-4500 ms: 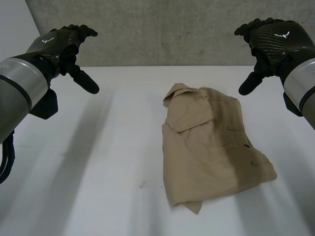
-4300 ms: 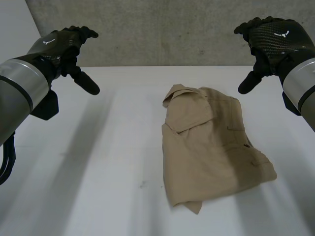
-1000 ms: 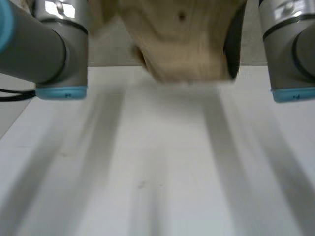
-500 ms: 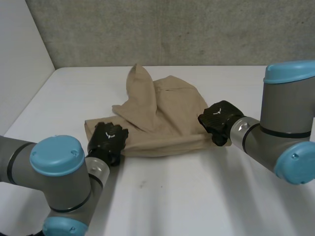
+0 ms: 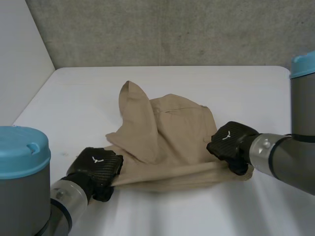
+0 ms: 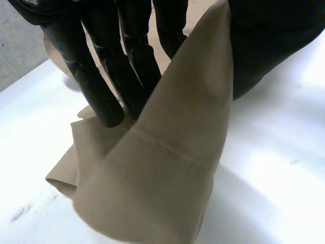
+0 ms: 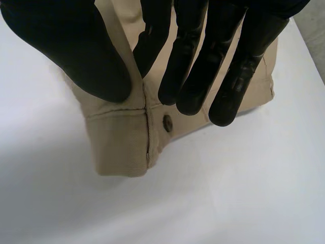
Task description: Fold the shorts.
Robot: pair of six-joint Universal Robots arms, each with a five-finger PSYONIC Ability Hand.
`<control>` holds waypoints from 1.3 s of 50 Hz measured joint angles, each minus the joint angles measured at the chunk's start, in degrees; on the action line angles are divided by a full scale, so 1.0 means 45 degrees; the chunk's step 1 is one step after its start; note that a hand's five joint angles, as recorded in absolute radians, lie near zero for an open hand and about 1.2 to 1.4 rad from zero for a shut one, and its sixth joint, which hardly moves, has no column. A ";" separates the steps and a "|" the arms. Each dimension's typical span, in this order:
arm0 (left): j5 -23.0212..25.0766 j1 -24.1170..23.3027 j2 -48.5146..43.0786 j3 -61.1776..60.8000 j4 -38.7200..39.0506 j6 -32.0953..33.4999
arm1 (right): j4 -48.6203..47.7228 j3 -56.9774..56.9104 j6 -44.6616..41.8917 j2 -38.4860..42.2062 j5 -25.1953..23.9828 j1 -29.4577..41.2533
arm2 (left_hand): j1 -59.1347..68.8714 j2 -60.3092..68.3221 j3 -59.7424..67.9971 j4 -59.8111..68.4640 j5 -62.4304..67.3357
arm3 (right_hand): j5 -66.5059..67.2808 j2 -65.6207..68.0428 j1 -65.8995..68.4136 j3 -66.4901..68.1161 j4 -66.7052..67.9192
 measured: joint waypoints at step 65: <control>-0.0095 0.1345 -0.3314 0.2028 0.1805 -0.0090 | -1.1244 0.6720 0.6489 -0.1008 0.0252 -0.0230 | -0.0408 -0.0934 -0.0883 -0.0928 -0.0654 | -0.0601 -0.0226 -0.0051 -0.0573 -0.0381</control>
